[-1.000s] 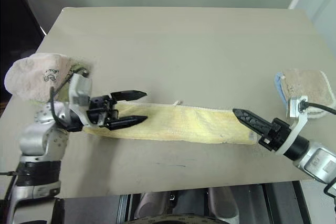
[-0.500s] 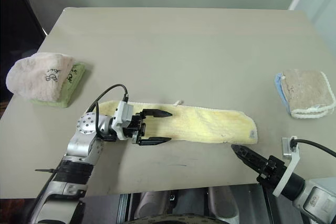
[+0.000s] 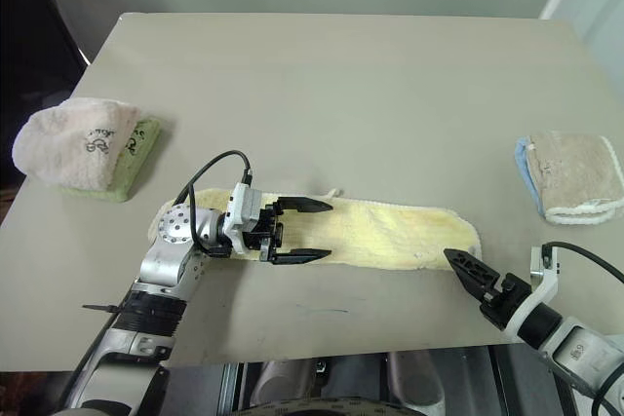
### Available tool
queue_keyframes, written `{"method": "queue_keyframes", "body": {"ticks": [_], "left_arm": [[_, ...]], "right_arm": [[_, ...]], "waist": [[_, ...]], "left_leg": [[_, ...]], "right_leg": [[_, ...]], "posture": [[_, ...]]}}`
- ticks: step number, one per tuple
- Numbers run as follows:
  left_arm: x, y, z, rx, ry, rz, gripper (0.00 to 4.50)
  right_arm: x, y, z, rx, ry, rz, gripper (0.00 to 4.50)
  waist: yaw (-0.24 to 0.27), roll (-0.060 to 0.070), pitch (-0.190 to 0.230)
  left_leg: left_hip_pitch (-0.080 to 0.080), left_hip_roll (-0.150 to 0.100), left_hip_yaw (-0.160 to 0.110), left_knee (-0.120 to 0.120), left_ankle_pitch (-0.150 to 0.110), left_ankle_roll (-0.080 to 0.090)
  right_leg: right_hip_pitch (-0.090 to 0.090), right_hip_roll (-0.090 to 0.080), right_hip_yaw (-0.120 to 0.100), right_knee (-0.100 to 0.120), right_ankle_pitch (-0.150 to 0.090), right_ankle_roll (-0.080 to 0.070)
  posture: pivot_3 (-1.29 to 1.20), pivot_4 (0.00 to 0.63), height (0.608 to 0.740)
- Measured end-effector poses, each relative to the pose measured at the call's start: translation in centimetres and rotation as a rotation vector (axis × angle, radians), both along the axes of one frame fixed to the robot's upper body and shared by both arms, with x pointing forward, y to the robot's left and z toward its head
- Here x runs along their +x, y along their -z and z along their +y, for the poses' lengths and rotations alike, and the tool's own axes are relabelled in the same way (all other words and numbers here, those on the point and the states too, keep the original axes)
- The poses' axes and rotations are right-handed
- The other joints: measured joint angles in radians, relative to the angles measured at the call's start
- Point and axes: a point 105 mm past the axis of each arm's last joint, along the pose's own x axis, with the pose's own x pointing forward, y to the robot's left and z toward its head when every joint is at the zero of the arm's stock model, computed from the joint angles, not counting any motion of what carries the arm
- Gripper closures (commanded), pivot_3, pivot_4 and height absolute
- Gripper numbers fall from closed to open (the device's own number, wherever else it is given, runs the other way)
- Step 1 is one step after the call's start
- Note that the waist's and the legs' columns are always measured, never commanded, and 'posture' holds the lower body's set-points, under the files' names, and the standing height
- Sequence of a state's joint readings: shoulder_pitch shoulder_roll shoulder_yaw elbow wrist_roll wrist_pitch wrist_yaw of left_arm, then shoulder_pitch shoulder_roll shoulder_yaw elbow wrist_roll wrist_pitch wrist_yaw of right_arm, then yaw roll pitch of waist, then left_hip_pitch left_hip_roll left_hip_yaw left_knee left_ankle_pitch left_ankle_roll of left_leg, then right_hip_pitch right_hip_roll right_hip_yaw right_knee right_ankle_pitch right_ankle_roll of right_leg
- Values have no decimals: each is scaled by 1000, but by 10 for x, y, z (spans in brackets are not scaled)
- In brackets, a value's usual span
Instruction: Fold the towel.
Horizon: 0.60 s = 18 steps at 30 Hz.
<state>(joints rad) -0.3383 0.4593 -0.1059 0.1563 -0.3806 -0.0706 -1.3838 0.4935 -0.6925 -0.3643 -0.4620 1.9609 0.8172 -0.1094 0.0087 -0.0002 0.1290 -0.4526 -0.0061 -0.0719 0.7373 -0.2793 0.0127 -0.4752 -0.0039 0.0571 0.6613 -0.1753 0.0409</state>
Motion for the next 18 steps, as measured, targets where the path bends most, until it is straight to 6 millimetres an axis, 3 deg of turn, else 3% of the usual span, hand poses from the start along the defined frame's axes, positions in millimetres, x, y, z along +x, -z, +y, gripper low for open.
{"method": "queue_keyframes", "body": {"ticks": [5, 8, 18], "left_arm": [[-1, 0, -5, -3, 7, -4, 480], [-3, -2, -7, -3, 11, -13, 453], [-1, -7, -10, -9, -12, -15, 453]], "right_arm": [[8, -1, 0, 19, 25, -13, 0], [13, -2, -3, 22, 45, -20, 570], [15, 0, -5, 17, 65, -7, 4111]], "waist": [[-5, 0, 0], [-5, 0, 0], [-2, 2, -1]], "left_leg": [[1, 0, 2, 1, 0, 1], [1, 0, 1, 1, 0, 0], [0, 0, 1, 1, -1, 0]], "right_leg": [[1, -1, 0, -1, 3, 1], [1, -1, 1, -1, 4, 1], [1, -1, 1, -3, 3, 2]], "posture": [[0, 150, 703], [0, 150, 703], [0, 150, 703]]}}
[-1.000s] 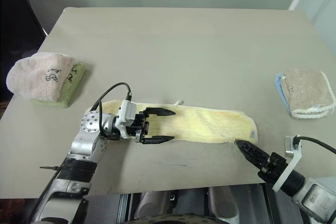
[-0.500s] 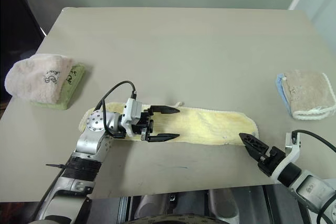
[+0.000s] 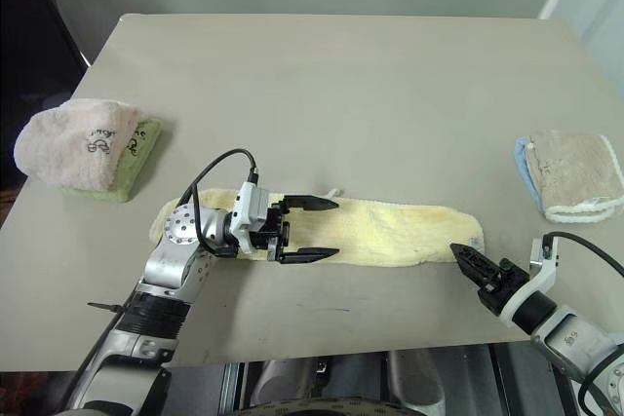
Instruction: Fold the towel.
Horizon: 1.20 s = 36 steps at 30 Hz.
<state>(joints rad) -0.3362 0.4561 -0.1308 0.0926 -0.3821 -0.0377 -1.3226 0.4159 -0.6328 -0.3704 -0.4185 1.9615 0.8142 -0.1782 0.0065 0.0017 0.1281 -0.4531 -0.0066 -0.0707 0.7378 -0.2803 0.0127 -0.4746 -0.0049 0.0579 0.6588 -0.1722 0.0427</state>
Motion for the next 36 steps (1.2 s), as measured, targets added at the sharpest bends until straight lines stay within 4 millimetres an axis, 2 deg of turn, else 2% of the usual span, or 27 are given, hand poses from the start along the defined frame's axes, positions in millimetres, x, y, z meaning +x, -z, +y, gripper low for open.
{"method": "queue_keyframes", "body": {"ticks": [1, 2, 5, 10, 15, 17, 36], "left_arm": [[0, -1, 0, -1, -2, 0, 453], [0, -1, -1, -3, -2, -1, 453], [2, -2, -1, -6, -15, 3, 453], [6, -8, -4, -13, -26, -11, 453], [11, -15, -9, -40, -37, -8, 453], [12, -15, -11, -51, -42, 2, 453], [13, -16, -12, -54, -51, 14, 453]], "right_arm": [[-1, 1, 0, 0, 1, 4, 4452], [-1, 1, 0, 0, 2, 6, 4481], [-7, 4, -6, -5, 15, 22, 4481], [-14, 4, -27, -38, 57, 35, 4481], [-20, 6, -62, -105, 116, 56, 4481], [-22, 8, -70, -126, 128, 62, 4481], [-23, 10, -71, -135, 106, 60, 4481]], "waist": [[0, 0, 0], [0, 0, 0], [2, 0, 0], [6, 0, 0], [9, 1, 0], [9, 1, 0], [9, 2, -1]], "left_leg": [[0, 0, 0, 0, 0, 0], [0, 0, 0, 0, 0, 0], [0, 0, 0, 0, -1, 1], [-1, 0, 0, 0, -3, -2], [-1, 0, 1, 0, -4, -2], [-1, 0, 1, 0, -4, -1], [-1, 0, 1, 0, -3, 4]], "right_leg": [[0, 0, 0, 0, 0, 0], [0, 0, 0, 0, 0, 0], [0, 0, 0, -1, -1, 0], [0, 0, 0, -2, -1, 0], [1, -1, 0, -4, -1, 1], [0, 0, 0, -4, -1, 1], [2, 0, 0, -8, 0, 2]], "posture": [[0, 150, 703], [0, 150, 703], [0, 150, 703], [0, 150, 703], [0, 150, 703], [0, 150, 703], [0, 150, 703]]}}
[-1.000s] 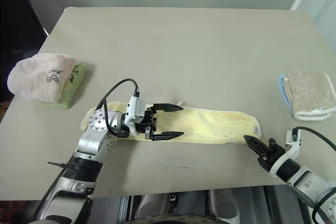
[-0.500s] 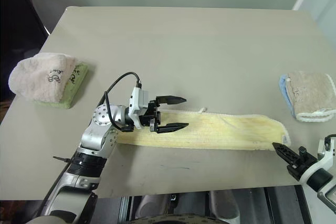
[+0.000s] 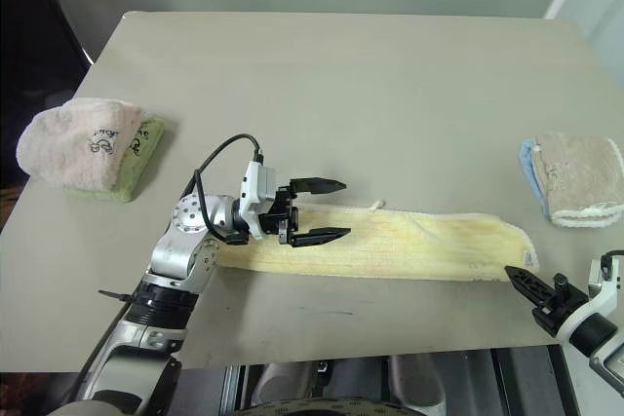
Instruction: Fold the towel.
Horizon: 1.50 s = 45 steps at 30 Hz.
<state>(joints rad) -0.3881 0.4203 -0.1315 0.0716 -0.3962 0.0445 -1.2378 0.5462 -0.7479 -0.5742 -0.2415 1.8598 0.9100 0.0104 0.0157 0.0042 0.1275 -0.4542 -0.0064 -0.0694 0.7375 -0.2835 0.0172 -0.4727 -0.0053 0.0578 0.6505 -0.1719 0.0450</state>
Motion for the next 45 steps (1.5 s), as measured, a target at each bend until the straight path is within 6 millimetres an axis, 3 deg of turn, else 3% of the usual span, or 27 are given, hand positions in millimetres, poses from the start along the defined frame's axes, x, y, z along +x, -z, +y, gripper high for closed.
{"method": "queue_keyframes", "body": {"ticks": [6, 7, 8, 9, 11, 12, 14, 18, 26, 35, 37, 45], "left_arm": [[0, 0, 0, 0, 0, 0, 453], [0, 1, 2, -2, -5, -12, 453], [3, 6, 8, 0, -22, -22, 453], [4, 13, 10, 4, -25, -20, 453], [2, 21, 5, -2, 5, -40, 453], [1, 22, 6, -2, 11, -48, 453], [2, 30, 12, 8, 3, -27, 453], [2, 33, 17, 21, -3, -20, 453], [17, 19, 18, 18, -20, -70, 453], [18, 20, 18, 12, -29, -64, 453], [18, 20, 17, 9, -29, -65, 453], [19, 19, 16, 0, -39, -69, 453]], "right_arm": [[0, 0, 0, 0, -2, 1, 4481], [7, -6, 3, -30, -35, -26, 4481], [26, -29, 10, -127, -127, -115, 4481], [47, -70, 22, -238, -228, -276, 4481], [55, -137, 52, -404, -377, -560, 4481], [53, -149, 58, -429, -402, -618, 4481], [49, -147, 66, -431, -444, -625, 4481], [48, -134, 68, -419, -458, -581, 4481], [37, -131, 86, -487, -583, -581, 4481], [42, -113, 68, -519, -552, -464, 4481], [44, -107, 63, -532, -543, -415, 4481], [52, -87, 41, -498, -387, -333, 4481]], "waist": [[0, 0, 0], [0, 0, 0], [-13, 8, 2], [-24, 11, 4], [-29, 15, -1], [-24, 12, -4], [0, 0, -5], [14, 13, -5], [11, 13, -5], [11, 13, -5], [11, 13, -5], [11, 13, -5]], "left_leg": [[0, 0, 0, 0, 0, 0], [1, 0, 0, 0, 0, 0], [1, -1, 4, 3, -1, 0], [-4, -1, 13, 4, -2, 2], [5, -1, 19, -2, 0, 5], [12, 4, 17, -4, 4, 8], [10, 8, 6, -3, 3, 3], [-3, 2, 9, 0, 2, 5], [0, 3, 20, 0, 0, 6], [0, 2, 24, 1, -2, 12], [0, 2, 24, 1, -2, 12], [0, 2, 24, 1, -1, 13]], "right_leg": [[0, 0, 0, 0, 0, 0], [1, 0, 0, 0, 0, 0], [-1, -1, 2, 0, 5, 1], [-4, -5, 4, -1, 10, 4], [3, -8, 0, -3, 10, 5], [6, -4, 0, -3, 8, 3], [6, 2, -3, -3, 6, -2], [-3, -3, 1, -3, 12, -7], [-3, -7, 1, -4, 9, -4], [-3, -10, 2, -5, 10, -1], [-3, -10, 2, -5, 6, 5], [-3, -10, 2, -5, 8, 8]], "posture": [[0, 150, 703], [0, 150, 703], [0, 150, 703], [0, 150, 703], [0, 150, 703], [0, 150, 703], [0, 150, 703], [0, 150, 703], [0, 150, 703], [0, 150, 703], [0, 150, 703], [0, 150, 703]]}}
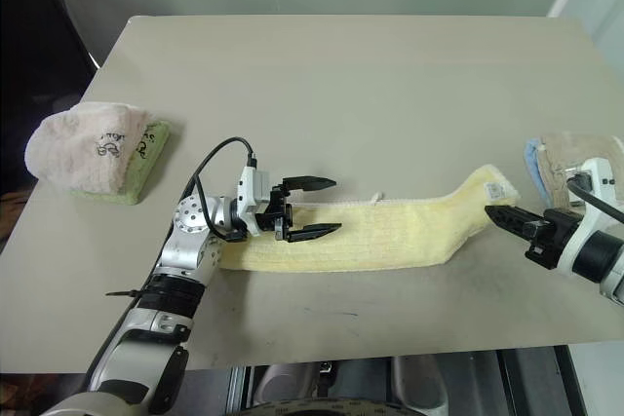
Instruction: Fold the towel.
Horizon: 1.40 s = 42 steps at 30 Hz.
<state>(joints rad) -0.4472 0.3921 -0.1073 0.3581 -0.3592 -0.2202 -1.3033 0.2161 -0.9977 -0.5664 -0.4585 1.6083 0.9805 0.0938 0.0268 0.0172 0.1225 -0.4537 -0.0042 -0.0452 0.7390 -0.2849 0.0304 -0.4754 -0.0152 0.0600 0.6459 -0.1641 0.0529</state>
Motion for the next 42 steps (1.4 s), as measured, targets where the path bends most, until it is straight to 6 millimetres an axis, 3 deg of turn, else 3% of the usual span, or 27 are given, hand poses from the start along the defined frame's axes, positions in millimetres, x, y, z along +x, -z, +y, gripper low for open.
{"method": "queue_keyframes", "body": {"ticks": [6, 12, 14, 17, 23, 29, 37, 42], "left_arm": [[0, 0, 0, 0, 1, -1, 453], [0, 0, -1, 3, -2, 0, 453], [0, 0, -1, 6, -3, 2, 453], [0, 0, -1, 7, -2, 1, 453], [-1, -6, -6, 6, 4, -10, 453], [-1, -9, -7, 9, -3, -8, 453], [1, -9, -6, 18, -18, -7, 453], [2, -8, -6, 22, -28, -9, 453]], "right_arm": [[-2, 7, -8, 56, 63, 11, 4481], [-12, 33, -28, 59, 167, 85, 4481], [-12, 33, -28, 43, 165, 77, 3919], [-10, 27, -22, 27, 136, 46, 2952], [-6, -4, 9, -53, -24, -88, 2952], [-5, -2, 16, -60, -63, -73, 2952], [-8, 35, -18, -64, 84, 69, 2952], [-14, 57, -28, 37, 158, 158, 2952]], "waist": [[1, 0, 0], [-2, 0, 0], [-4, 0, 0], [-8, 0, 0], [-12, 1, 1], [-8, 1, 1], [-7, 2, 1], [-9, 2, 1]], "left_leg": [[0, 0, 0, 1, 1, 2], [0, 0, 1, 1, 1, 2], [0, 0, 1, 1, 1, 2], [1, 0, 1, 1, 1, 2], [1, 0, 1, 2, 2, 2], [0, -1, 1, 2, 2, 3], [0, -2, 2, 1, 2, 3], [0, -2, 2, 1, 2, 3]], "right_leg": [[1, 0, 1, 0, 0, 0], [1, -1, 1, 0, 1, 0], [1, -1, 1, 0, 1, 0], [1, -1, 1, 0, 2, 0], [1, 0, 0, 0, 2, 0], [1, -1, 1, 0, 2, 0], [1, -3, 1, 0, 3, -1], [1, -3, 1, 0, 1, 2]], "posture": [[0, 150, 703], [0, 150, 703], [0, 150, 703], [0, 150, 703], [0, 150, 703], [0, 150, 703], [0, 150, 703], [0, 150, 703]]}}
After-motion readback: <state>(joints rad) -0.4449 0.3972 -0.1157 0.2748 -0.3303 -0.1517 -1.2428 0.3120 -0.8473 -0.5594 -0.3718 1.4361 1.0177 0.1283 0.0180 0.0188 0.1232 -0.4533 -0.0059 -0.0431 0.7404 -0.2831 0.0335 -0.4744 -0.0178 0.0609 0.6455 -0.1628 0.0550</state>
